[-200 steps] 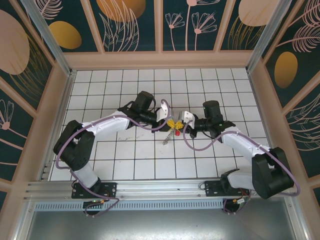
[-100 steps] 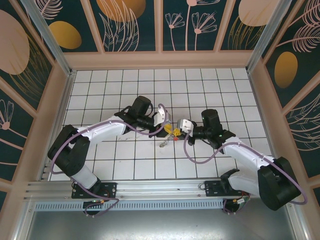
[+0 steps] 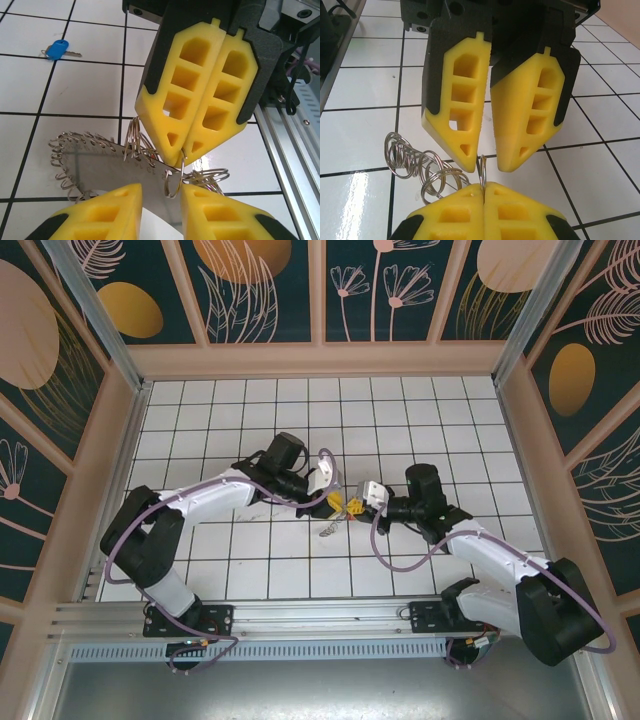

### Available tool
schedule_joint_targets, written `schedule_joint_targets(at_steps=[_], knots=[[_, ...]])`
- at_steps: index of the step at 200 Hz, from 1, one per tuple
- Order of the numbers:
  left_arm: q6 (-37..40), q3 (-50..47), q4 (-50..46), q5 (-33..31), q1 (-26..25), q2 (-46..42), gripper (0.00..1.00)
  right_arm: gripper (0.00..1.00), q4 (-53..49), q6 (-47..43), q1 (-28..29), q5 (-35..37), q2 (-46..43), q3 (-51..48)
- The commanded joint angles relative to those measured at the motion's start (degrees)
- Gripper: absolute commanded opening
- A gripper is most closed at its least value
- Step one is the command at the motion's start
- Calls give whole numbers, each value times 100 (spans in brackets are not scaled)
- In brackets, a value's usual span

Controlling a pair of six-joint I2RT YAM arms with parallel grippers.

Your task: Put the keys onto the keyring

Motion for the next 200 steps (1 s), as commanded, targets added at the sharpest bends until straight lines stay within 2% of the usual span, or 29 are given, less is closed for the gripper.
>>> schedule_joint_targets(at_steps=[1, 44, 82, 93, 126, 140, 175, 191, 200], knots=[[254, 221, -210, 310, 6, 124, 27, 0, 125, 106, -78, -91, -7, -118], [258, 274, -104, 477, -4, 185, 20, 0, 82, 110, -105, -83, 25, -55], [243, 302, -51, 556, -5, 215, 19, 0, 122, 145, -114, -108, 53, -20], [271, 311, -92, 593, -6, 238, 14, 0, 143, 155, -114, -113, 65, -10], [253, 314, -60, 620, -21, 256, 14, 0, 101, 149, -114, -101, 134, 50], [286, 325, -73, 632, -16, 266, 8, 0, 95, 154, -114, -99, 161, 66], [258, 378, -59, 673, -46, 273, 8, 0, 126, 208, -112, -83, 168, 83], [274, 402, -84, 639, -55, 274, 19, 0, 135, 214, -112, -95, 166, 98], [290, 411, -110, 646, -58, 280, 19, 0, 121, 214, -114, -96, 172, 111]])
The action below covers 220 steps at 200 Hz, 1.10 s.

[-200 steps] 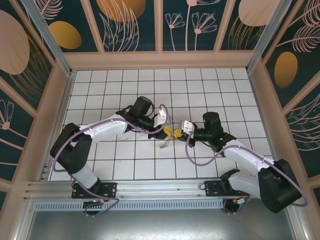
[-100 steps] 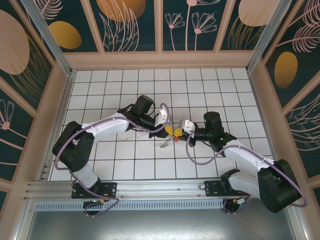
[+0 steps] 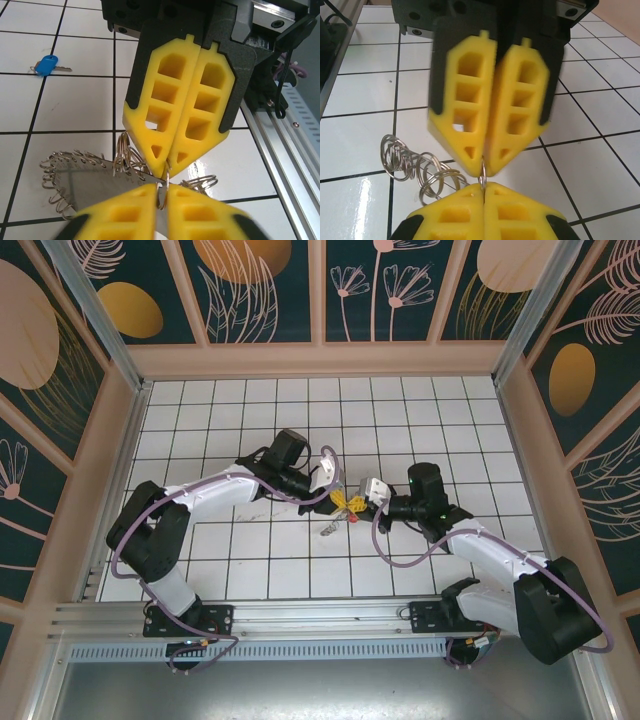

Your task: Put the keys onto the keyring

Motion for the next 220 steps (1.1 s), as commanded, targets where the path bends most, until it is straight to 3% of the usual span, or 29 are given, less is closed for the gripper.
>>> schedule_joint_targets(at_steps=[1, 17, 29, 62, 91, 111, 131, 157, 179, 220], knots=[[94, 188, -90, 277, -63, 60, 19, 0, 30, 19, -4, -14, 110, 122], [123, 220, -158, 259, -65, 238, 19, 0, 37, 27, -11, -20, 106, 127], [197, 246, -242, 265, -73, 256, 13, 0, 37, 33, -12, -25, 108, 136], [245, 260, -341, 70, -87, 284, 14, 0, 45, 33, -19, -9, 99, 136], [272, 235, -359, -36, -90, 270, 9, 0, 45, 29, -22, 0, 80, 136], [272, 225, -359, -112, -81, 266, 19, 0, 60, 31, -44, -10, 74, 118], [350, 216, -438, -215, -81, 233, 18, 0, 19, 16, -70, 8, 67, 118], [387, 241, -465, -260, -82, 248, 6, 0, 10, 8, -76, 1, 44, 117], [342, 236, -314, -183, -85, 201, 4, 0, -42, -18, -81, 3, 68, 144], [102, 195, 49, 84, -82, 146, 20, 0, -60, -18, -84, 22, 66, 137]])
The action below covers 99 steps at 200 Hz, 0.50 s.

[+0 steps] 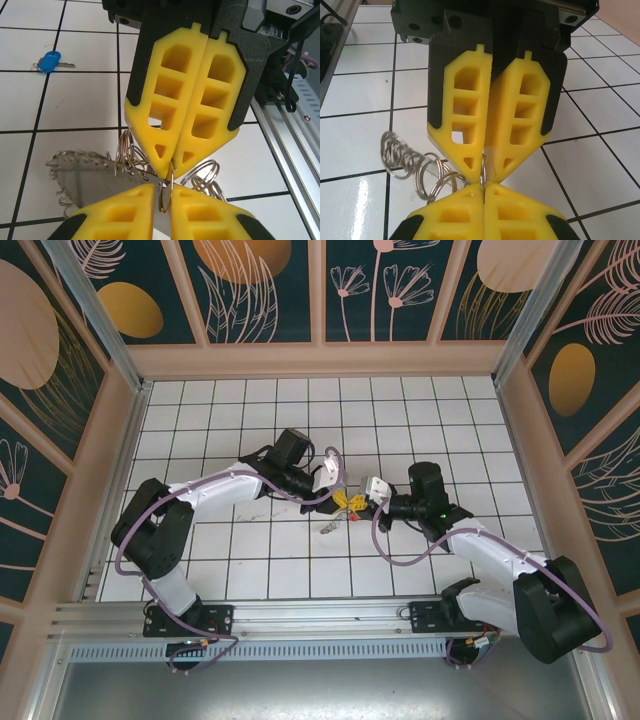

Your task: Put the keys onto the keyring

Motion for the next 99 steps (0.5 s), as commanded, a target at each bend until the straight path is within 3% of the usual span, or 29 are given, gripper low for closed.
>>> schedule_joint_targets(at_steps=[1, 58, 82, 99], knots=[[-104, 9, 242, 292, -38, 1, 20, 0, -56, -32, -29, 3, 46, 119], [-56, -20, 165, 252, -43, -6, 0, 0, -38, -18, -29, 23, 41, 157], [-77, -33, 253, 258, -43, -9, 0, 0, -99, -32, -33, 42, 46, 175], [-347, -108, 554, 158, -41, -137, 0, 15, -108, 54, -29, 151, -43, 169]])
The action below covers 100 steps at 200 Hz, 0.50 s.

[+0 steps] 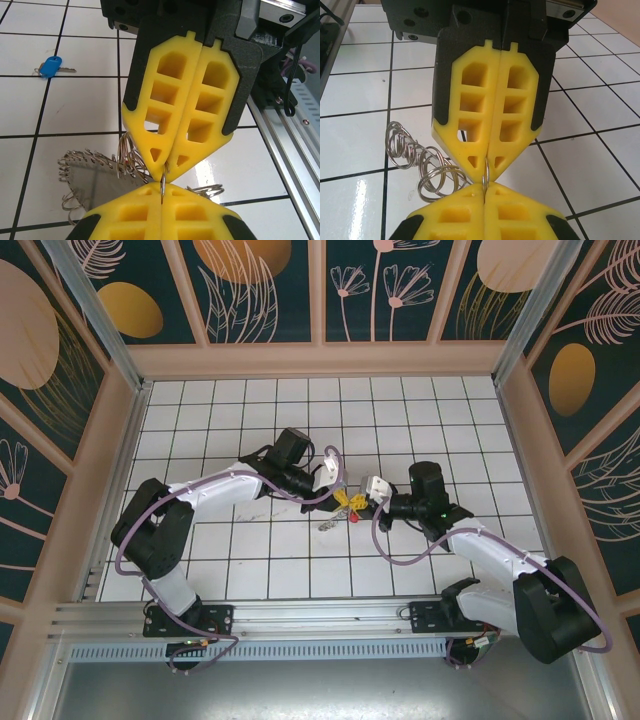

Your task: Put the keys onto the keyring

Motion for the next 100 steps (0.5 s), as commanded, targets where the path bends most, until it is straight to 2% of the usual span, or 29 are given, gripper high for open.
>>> schedule_joint_targets(at_steps=[1, 13, 25, 34, 54, 66, 77, 89, 100], knots=[[-304, -106, 443, 93, -44, -156, 0, 16, -85, 48, -7, 118, -54, 146], [-530, -221, 734, -58, -39, -225, 0, 25, -111, 105, -12, 174, -238, 101], [-829, -429, 1177, -250, -38, -301, 0, 29, -86, 233, -49, 199, -510, 19], [-1038, -561, 1468, -405, -44, -354, 0, 37, 55, 453, -126, 208, -765, -96], [-1380, -708, 1909, -604, -38, -428, 0, 37, 989, 1667, -490, 547, -1273, -481], [-1509, -871, 2106, -620, -41, -456, 0, 37, 1292, 2485, -707, 1181, -1491, -588], [-1640, -955, 2344, -574, -45, -474, 0, 36, 1250, 3288, -832, 2174, -1601, -552], [-1917, -1010, 2611, -546, -53, -455, 0, 29, 803, 4167, -944, 3415, -1549, -299], [-1973, -994, 2673, -453, -80, -418, 0, 25, 76, 4700, -1221, 3700, -1334, 77]])
